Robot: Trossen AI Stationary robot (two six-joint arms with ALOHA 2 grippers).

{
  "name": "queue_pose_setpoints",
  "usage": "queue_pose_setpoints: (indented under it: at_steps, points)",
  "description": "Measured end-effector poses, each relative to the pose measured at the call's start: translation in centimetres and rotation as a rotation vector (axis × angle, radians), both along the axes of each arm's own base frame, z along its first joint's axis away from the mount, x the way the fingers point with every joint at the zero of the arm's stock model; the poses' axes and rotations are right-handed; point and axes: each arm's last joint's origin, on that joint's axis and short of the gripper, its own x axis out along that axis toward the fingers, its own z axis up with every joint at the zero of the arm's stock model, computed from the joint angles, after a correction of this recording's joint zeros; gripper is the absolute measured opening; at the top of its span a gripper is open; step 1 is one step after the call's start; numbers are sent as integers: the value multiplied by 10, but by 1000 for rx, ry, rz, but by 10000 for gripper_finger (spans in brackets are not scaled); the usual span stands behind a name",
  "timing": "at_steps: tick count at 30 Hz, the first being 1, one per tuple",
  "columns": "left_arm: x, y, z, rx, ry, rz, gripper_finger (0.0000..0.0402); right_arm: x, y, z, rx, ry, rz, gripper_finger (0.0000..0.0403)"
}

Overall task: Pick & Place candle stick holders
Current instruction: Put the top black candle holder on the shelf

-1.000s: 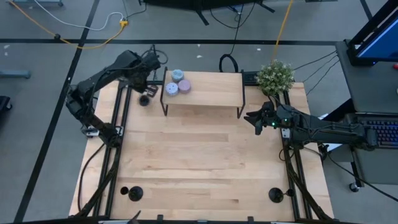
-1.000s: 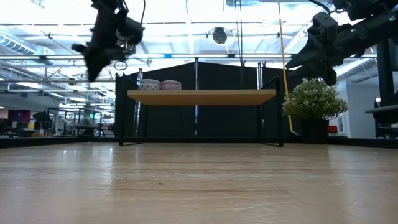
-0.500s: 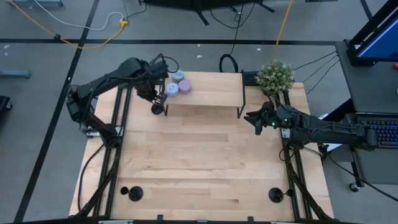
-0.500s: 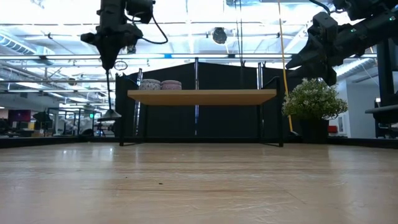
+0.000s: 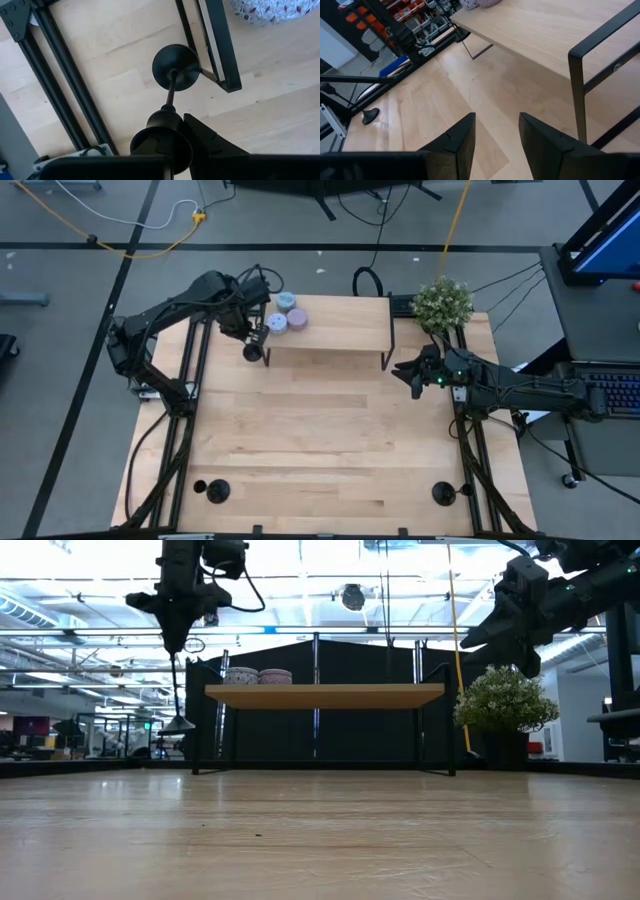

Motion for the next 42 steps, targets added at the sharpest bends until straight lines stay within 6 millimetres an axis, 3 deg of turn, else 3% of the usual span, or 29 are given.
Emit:
queue_pose_setpoints:
  at_steps: [9, 17, 22, 25, 35, 42]
  points:
    - [-6, 9, 0, 43, 26, 46, 22, 0, 0, 0, -22, 7, 9, 141]
    - [-35, 42, 1, 112, 85, 224, 22, 0, 1, 0, -51, 15, 39, 141]
    - [-46, 52, 4, 96, 57, 306, 22, 0, 1, 0, -60, 18, 50, 141]
    - [-50, 52, 23, 141, -3, 315, 22, 0, 1, 0, -60, 17, 49, 141]
    - [-62, 39, 114, 488, -202, 361, 22, 0, 1, 0, -62, 19, 50, 141]
    - [-42, 8, 135, 455, -379, 203, 22, 0, 1, 0, -63, 17, 50, 141]
